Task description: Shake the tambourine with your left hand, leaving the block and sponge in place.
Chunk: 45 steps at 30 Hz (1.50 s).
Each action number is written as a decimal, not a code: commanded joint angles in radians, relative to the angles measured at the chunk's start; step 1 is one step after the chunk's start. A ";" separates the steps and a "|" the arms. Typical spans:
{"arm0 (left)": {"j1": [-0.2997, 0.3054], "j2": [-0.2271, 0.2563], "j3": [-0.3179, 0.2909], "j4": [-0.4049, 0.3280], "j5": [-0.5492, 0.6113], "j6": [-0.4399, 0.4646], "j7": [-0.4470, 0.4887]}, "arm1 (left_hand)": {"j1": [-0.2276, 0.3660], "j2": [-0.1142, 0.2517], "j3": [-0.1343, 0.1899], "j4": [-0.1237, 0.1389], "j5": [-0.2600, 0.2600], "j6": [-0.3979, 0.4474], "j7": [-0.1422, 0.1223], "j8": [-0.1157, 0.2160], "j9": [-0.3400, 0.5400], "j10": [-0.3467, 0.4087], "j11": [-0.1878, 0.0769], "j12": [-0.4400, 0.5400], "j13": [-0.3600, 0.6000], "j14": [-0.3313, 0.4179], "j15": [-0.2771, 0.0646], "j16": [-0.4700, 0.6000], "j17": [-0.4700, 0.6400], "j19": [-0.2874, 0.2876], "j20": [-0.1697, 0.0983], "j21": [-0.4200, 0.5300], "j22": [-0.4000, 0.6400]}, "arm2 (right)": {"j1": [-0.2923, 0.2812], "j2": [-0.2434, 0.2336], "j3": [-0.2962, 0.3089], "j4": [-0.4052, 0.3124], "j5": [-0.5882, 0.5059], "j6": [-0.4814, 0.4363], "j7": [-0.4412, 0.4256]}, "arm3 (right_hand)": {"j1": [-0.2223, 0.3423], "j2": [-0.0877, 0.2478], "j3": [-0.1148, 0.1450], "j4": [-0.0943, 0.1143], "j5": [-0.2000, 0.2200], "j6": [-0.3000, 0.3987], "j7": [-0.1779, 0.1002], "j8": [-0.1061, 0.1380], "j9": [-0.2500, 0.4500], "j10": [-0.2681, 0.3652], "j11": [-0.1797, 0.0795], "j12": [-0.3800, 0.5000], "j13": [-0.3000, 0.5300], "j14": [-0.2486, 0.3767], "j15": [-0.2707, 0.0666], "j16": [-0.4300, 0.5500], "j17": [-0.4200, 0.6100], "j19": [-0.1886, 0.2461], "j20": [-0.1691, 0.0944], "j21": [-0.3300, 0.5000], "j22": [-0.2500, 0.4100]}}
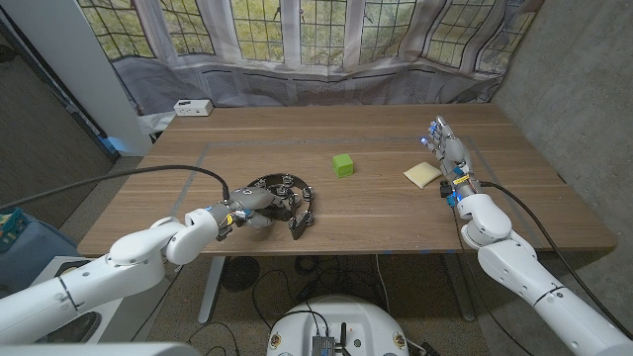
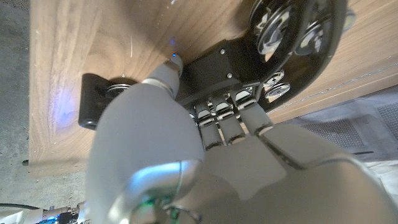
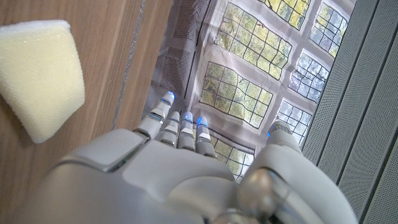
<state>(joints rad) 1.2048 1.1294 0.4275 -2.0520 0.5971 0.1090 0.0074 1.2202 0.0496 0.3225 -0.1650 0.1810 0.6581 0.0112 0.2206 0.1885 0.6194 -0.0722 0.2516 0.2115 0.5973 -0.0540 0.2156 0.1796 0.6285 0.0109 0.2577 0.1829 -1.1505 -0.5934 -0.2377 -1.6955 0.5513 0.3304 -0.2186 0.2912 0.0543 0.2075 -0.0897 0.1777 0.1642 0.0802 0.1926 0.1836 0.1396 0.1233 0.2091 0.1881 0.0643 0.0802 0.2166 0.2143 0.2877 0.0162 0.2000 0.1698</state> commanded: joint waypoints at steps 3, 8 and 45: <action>-0.044 -0.024 0.039 0.034 -0.066 -0.007 -0.029 | 0.065 0.025 0.025 -0.010 0.009 0.045 0.025 0.005 0.005 0.042 0.013 0.008 0.005 0.061 -0.030 0.008 -0.003 0.084 0.009 0.027 -0.003 | 0.001 0.009 -0.001 0.018 0.012 0.009 0.000 | -0.009 0.003 0.000 -0.003 0.004 0.003 -0.004 0.000 0.002 0.006 0.001 0.002 0.006 0.006 0.005 -0.004 0.001 0.004 0.002 -0.003 0.003; -0.051 -0.032 0.043 0.039 -0.105 -0.004 -0.037 | 0.120 0.051 0.065 -0.007 0.010 0.146 0.032 0.023 0.009 0.143 0.021 0.028 0.007 0.193 -0.046 0.013 -0.005 0.187 -0.009 0.054 -0.006 | 0.000 0.010 -0.001 0.023 0.010 0.015 0.002 | -0.010 0.004 0.000 -0.003 0.004 0.004 -0.004 0.000 0.002 0.008 0.002 0.002 0.006 0.009 0.006 -0.003 0.002 0.005 0.003 -0.003 0.003; -0.036 0.077 -0.028 -0.116 -0.112 0.172 -0.053 | 0.131 0.081 0.138 0.000 0.005 0.342 0.033 0.052 0.028 0.346 0.013 0.068 0.051 0.428 -0.073 -0.011 -0.008 0.310 -0.026 0.090 -0.003 | 0.008 0.016 -0.002 0.029 0.008 0.037 0.009 | -0.014 0.005 0.000 -0.005 0.004 0.010 -0.004 0.002 0.002 0.015 0.000 0.003 0.007 0.018 0.009 -0.002 0.002 0.008 0.008 -0.003 0.003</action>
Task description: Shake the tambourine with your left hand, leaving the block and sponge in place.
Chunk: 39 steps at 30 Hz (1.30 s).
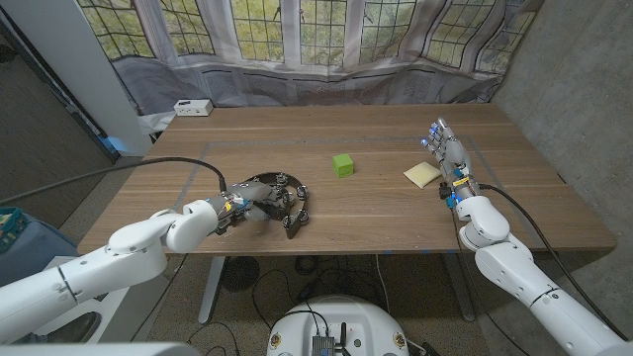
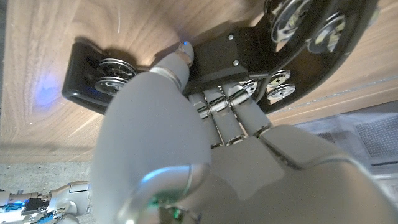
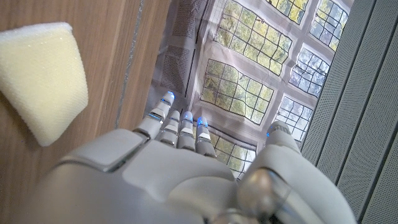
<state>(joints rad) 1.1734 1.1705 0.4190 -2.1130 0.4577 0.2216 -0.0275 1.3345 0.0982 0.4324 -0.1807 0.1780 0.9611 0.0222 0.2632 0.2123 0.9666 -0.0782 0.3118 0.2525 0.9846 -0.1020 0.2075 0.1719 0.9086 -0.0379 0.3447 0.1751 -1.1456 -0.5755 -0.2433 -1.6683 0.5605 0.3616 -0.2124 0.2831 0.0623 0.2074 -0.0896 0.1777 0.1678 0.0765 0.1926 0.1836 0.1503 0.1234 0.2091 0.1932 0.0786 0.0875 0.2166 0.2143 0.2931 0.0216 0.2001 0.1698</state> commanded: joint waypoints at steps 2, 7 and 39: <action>-0.003 0.042 -0.025 -0.066 0.030 0.068 -0.021 | 0.016 0.032 0.029 0.016 0.009 0.039 0.021 0.009 0.005 -0.002 0.020 0.008 0.012 0.042 -0.028 -0.004 0.000 0.030 0.024 0.003 0.005 | 0.003 0.001 0.005 0.000 0.005 0.003 0.000 | -0.006 -0.003 0.000 -0.006 0.004 0.006 -0.002 0.002 0.002 0.005 0.000 0.003 0.002 0.003 0.002 -0.002 0.002 0.003 0.003 -0.003 0.003; 0.009 0.063 -0.046 -0.094 0.033 0.084 -0.015 | 0.016 0.032 0.031 0.015 0.009 0.044 0.021 0.010 0.006 -0.002 0.020 0.009 0.017 0.044 -0.025 -0.007 -0.001 0.029 0.023 0.002 0.005 | 0.006 0.006 0.003 0.008 -0.004 0.016 0.000 | -0.006 -0.003 0.000 -0.006 0.004 0.007 -0.001 0.002 0.003 0.005 0.001 0.002 0.002 0.003 0.001 -0.002 0.002 0.004 0.002 -0.003 0.003; 0.107 0.082 -0.217 -0.227 0.068 0.185 0.102 | 0.010 0.031 0.043 0.017 0.012 0.048 0.009 0.003 0.010 0.004 0.016 0.014 0.048 0.053 -0.028 -0.016 0.000 0.022 0.028 0.000 0.007 | 0.014 0.005 0.014 0.008 0.013 0.045 0.032 | -0.004 0.004 0.006 -0.012 0.004 0.021 0.014 0.005 0.002 0.024 0.003 0.006 0.002 0.023 -0.007 0.002 0.002 0.029 -0.008 0.003 0.002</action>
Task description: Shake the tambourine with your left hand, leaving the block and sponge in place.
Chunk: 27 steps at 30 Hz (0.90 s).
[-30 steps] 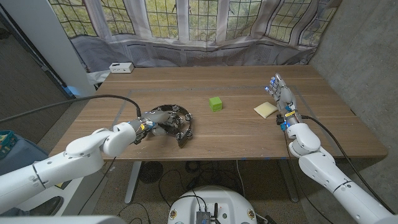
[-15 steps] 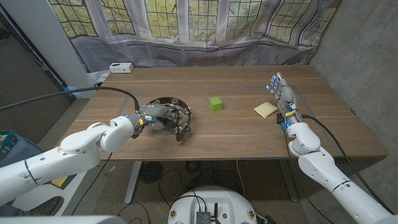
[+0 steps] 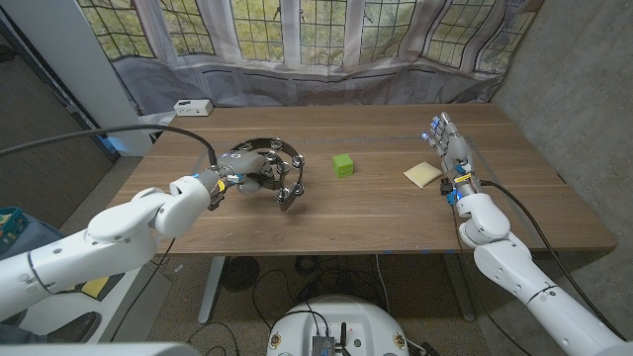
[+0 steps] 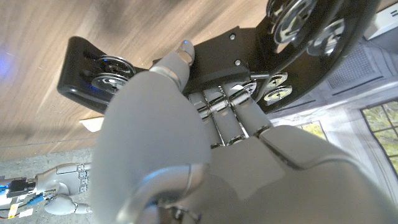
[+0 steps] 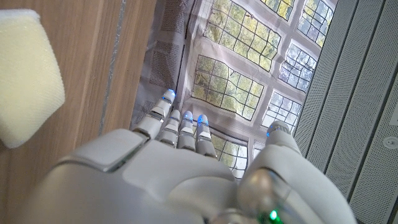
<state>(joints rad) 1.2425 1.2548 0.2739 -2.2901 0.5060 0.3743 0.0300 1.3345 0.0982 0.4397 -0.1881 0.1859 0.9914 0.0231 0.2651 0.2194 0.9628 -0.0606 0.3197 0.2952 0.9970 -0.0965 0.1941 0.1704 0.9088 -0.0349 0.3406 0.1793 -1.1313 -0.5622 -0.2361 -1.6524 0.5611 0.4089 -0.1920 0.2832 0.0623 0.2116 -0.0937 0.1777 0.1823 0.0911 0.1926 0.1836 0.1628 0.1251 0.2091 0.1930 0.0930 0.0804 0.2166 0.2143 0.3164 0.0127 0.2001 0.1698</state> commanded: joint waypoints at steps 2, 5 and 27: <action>0.027 -0.007 -0.071 -0.053 0.028 0.031 0.040 | 0.010 0.031 0.036 0.024 0.004 0.019 0.008 0.002 0.003 0.007 -0.004 0.006 0.007 0.043 -0.035 -0.002 0.002 0.021 0.025 0.004 0.003 | -0.004 -0.008 0.010 -0.011 0.017 -0.002 0.011 | -0.004 0.004 0.002 -0.008 0.004 0.007 0.000 0.005 0.002 0.011 0.001 0.006 0.003 0.009 0.000 0.001 0.002 0.006 0.000 0.003 0.002; 0.006 -0.018 -0.065 -0.052 0.039 0.022 0.035 | 0.009 0.031 0.037 0.024 0.004 0.021 0.007 0.002 0.004 0.007 -0.005 0.006 0.010 0.043 -0.036 -0.003 0.002 0.021 0.024 0.004 0.003 | -0.009 -0.012 0.015 -0.014 0.018 -0.002 0.009 | -0.004 0.004 0.002 -0.008 0.004 0.007 0.000 0.005 0.002 0.012 0.001 0.006 0.003 0.009 0.000 0.001 0.002 0.006 0.000 0.003 0.002; -0.263 -0.239 0.096 0.124 0.073 -0.197 0.079 | 0.001 0.031 0.044 0.025 0.005 0.023 0.001 -0.003 0.006 0.009 -0.007 0.008 0.030 0.044 -0.038 -0.006 0.002 0.010 0.024 0.000 0.004 | -0.016 -0.022 0.024 -0.026 0.012 -0.010 0.008 | -0.007 0.004 0.002 -0.009 0.003 0.009 -0.002 0.004 0.002 0.015 -0.001 0.005 0.003 0.011 0.001 0.000 0.002 0.007 0.001 0.001 0.002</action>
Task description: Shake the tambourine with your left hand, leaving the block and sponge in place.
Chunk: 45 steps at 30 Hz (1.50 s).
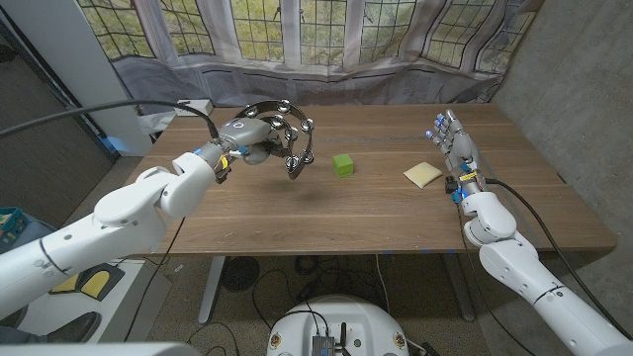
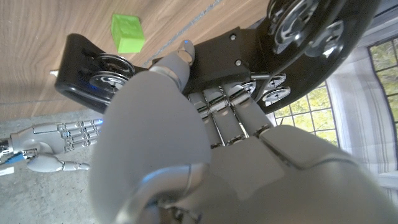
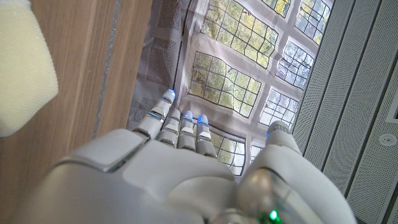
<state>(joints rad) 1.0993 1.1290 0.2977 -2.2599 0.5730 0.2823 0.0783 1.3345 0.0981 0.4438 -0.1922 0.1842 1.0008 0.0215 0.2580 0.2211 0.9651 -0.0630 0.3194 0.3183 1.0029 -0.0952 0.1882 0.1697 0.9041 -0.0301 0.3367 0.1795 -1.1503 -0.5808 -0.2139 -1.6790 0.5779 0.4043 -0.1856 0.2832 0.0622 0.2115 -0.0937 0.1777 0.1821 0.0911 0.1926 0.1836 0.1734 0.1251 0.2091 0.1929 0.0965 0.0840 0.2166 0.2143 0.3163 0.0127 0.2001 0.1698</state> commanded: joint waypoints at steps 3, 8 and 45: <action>-0.146 -0.142 0.089 0.124 -0.003 -0.132 0.037 | -0.001 0.032 0.040 0.031 0.007 0.013 0.002 0.003 0.005 0.006 -0.004 0.008 0.010 0.036 -0.038 -0.001 0.003 0.015 0.020 0.004 0.004 | 0.011 0.001 -0.001 0.010 -0.002 -0.005 0.005 | -0.007 0.004 0.002 -0.009 0.003 0.009 -0.001 0.004 0.002 0.004 -0.001 0.005 0.003 0.007 -0.003 0.000 0.002 0.007 0.001 0.001 0.002; -0.197 -0.196 0.130 0.183 -0.020 -0.183 0.039 | -0.003 0.033 0.043 0.031 0.008 0.012 0.004 0.002 0.006 0.000 0.004 0.005 0.015 0.028 -0.038 -0.004 0.004 0.008 0.021 0.002 0.004 | 0.030 0.005 -0.006 0.032 0.007 -0.009 0.017 | -0.009 0.004 0.002 -0.009 0.003 0.009 -0.001 0.003 0.002 0.004 0.000 0.004 0.003 0.007 -0.003 0.000 0.003 0.007 0.001 0.000 0.002; -0.188 -0.358 0.044 0.333 -0.170 -0.376 0.344 | -0.009 0.033 0.051 0.028 0.007 0.018 -0.005 -0.003 0.008 0.005 -0.008 0.004 0.039 0.025 -0.046 0.003 0.010 -0.001 0.019 0.000 0.005 | 0.079 0.020 -0.030 0.119 0.033 0.019 0.076 | -0.012 0.004 0.002 -0.011 0.003 0.011 -0.002 0.002 0.002 0.005 0.001 0.002 0.003 0.007 -0.002 -0.003 0.003 0.007 0.003 -0.002 0.002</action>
<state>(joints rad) 0.7977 0.7907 0.4939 -1.9333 0.5159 -0.0178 0.2004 1.3345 0.0982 0.4517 -0.2000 0.1888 1.0094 0.0194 0.2485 0.2249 0.9649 -0.0629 0.3151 0.3552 0.9938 -0.1049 0.1848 0.1733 0.8971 -0.0150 0.3269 0.1796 -1.0844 -0.5665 -0.2314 -1.5830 0.6029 0.4209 -0.1283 0.2780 0.0674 0.2088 -0.0992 0.1777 0.1858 0.0873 0.1926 0.1835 0.1732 0.1251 0.2091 0.1928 0.0964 0.0839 0.2166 0.2165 0.3163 0.0126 0.2001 0.1698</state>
